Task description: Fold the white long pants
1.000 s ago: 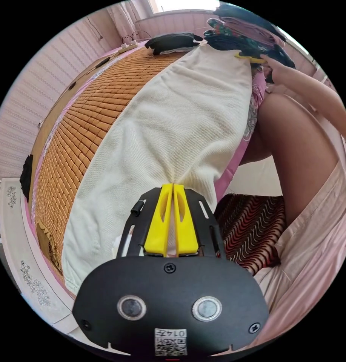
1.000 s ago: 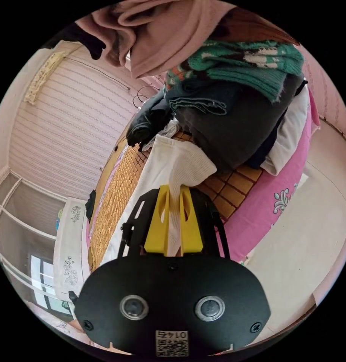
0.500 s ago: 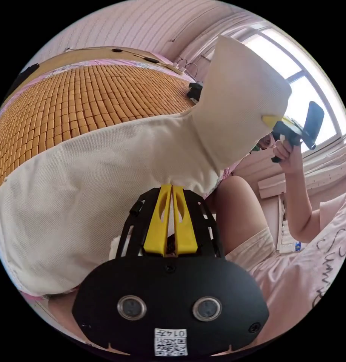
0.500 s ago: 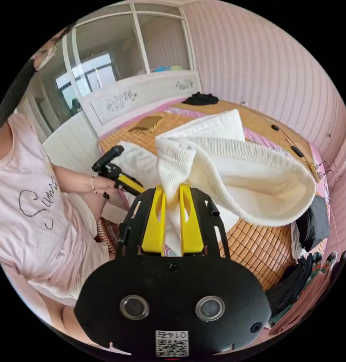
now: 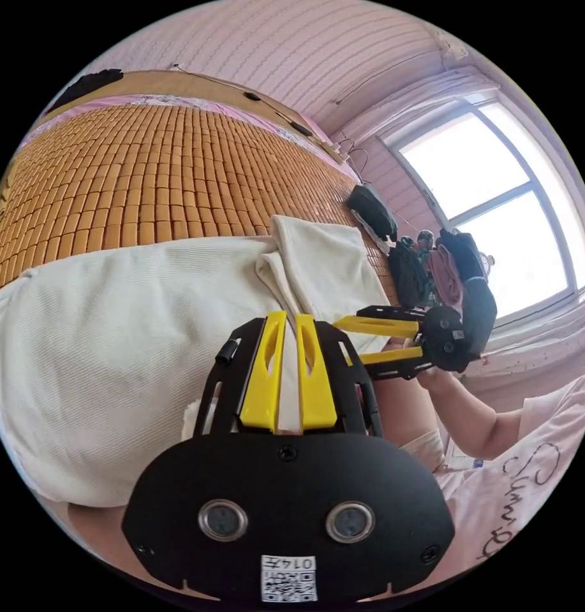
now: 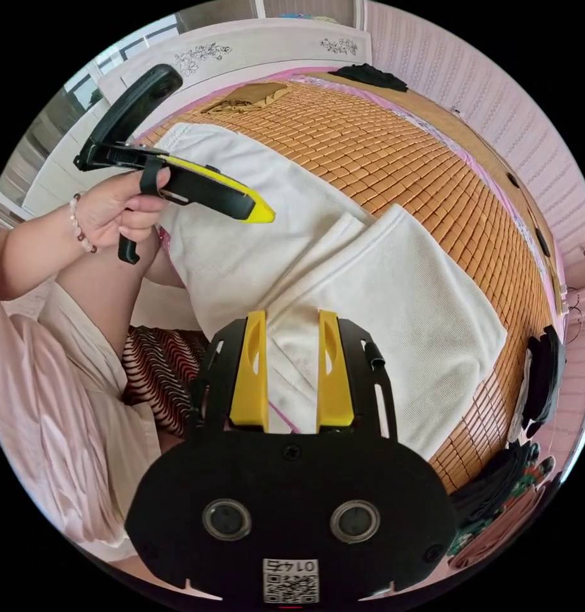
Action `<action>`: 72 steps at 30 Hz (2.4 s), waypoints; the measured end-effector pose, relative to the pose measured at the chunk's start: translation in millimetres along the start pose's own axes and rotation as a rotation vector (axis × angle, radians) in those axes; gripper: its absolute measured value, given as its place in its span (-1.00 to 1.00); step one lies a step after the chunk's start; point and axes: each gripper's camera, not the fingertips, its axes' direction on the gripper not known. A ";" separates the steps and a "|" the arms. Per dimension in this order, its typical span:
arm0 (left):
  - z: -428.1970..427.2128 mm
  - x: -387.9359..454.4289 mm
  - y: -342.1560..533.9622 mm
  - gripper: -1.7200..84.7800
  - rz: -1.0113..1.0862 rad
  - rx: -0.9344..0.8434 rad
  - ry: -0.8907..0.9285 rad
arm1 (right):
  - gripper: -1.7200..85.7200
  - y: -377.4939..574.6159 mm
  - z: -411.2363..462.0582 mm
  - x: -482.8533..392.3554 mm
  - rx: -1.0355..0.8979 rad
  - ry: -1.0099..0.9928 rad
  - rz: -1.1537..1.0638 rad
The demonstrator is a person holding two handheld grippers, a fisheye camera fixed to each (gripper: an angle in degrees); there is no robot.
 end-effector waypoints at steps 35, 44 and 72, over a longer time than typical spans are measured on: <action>22.1 11.8 -61.2 -0.88 0.025 -0.121 -0.147 | -0.93 -56.7 -128.2 29.8 0.250 -0.105 0.001; -24.0 -3.3 -40.9 -0.95 -0.111 -0.013 -0.072 | -0.92 -75.3 -77.3 42.3 0.064 -0.119 -0.041; -10.5 92.5 58.5 -0.64 0.085 -0.120 -0.161 | -0.82 -239.3 -62.3 208.1 -0.190 -0.193 -0.353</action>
